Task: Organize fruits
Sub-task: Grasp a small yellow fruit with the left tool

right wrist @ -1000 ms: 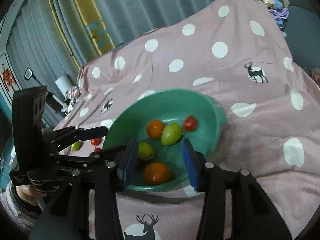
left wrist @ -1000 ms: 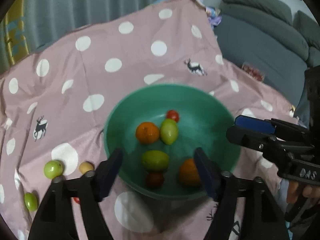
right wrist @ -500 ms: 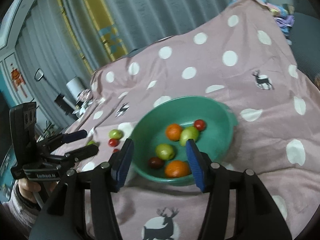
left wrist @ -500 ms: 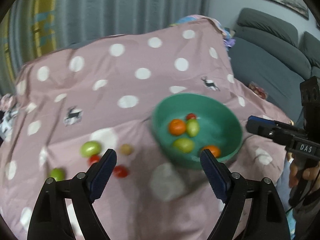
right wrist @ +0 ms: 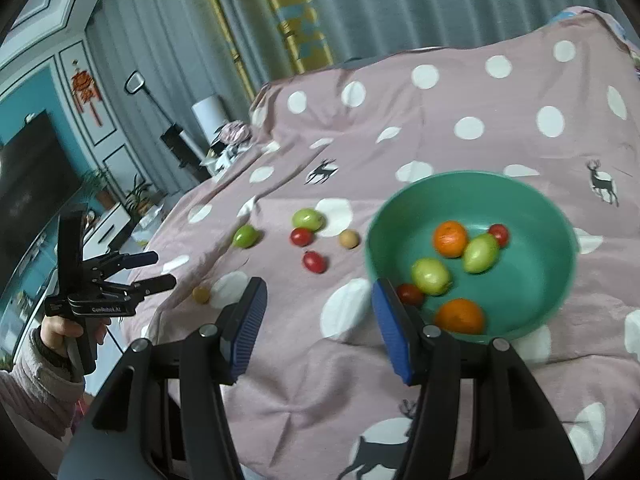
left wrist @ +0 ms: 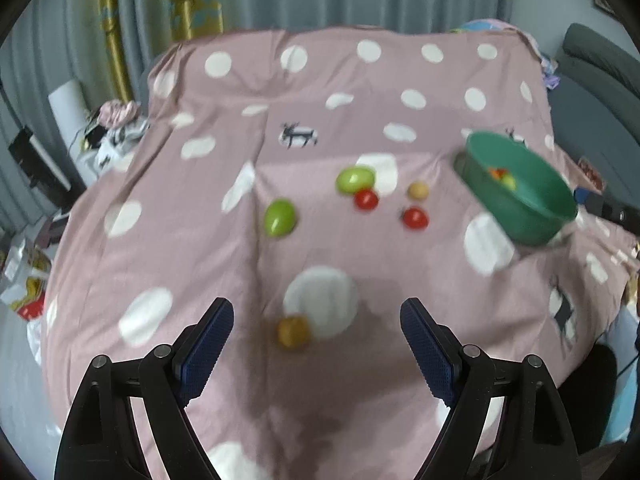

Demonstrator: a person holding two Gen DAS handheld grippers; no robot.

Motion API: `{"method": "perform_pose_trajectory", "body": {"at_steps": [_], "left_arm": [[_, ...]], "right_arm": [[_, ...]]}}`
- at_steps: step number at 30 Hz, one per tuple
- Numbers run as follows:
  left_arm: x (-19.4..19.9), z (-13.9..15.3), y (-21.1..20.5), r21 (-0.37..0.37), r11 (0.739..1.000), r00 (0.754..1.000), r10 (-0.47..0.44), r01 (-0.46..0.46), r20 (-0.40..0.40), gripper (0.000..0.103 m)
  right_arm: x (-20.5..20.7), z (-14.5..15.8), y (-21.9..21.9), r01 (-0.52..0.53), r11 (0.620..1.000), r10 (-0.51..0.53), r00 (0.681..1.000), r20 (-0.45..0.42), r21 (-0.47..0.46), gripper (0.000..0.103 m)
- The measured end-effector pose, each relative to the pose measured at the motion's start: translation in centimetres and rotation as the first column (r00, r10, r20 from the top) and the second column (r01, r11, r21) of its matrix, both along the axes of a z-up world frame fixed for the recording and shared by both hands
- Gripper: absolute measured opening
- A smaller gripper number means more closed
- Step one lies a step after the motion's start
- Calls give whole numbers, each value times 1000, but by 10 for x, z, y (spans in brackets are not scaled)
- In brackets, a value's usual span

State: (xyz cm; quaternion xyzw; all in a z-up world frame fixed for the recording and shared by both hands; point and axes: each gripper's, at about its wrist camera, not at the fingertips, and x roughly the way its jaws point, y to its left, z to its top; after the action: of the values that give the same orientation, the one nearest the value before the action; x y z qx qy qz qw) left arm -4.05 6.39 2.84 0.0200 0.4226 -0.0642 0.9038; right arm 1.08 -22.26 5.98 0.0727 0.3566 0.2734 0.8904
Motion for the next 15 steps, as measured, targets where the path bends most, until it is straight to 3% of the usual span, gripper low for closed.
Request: {"method": "perform_pose_trajectory", "body": {"at_steps": [5,15], "left_arm": [[-8,-10,12,-62,998,1000,-3,3,-6,85],[12,-32,6,-93,995,998,-45,40,-50,64]], "right_arm": [[0,-7,20,-45,999,44,999,-27,-24,56],[2,-16,45,-90,994,86,994,-68,-61,56]]}}
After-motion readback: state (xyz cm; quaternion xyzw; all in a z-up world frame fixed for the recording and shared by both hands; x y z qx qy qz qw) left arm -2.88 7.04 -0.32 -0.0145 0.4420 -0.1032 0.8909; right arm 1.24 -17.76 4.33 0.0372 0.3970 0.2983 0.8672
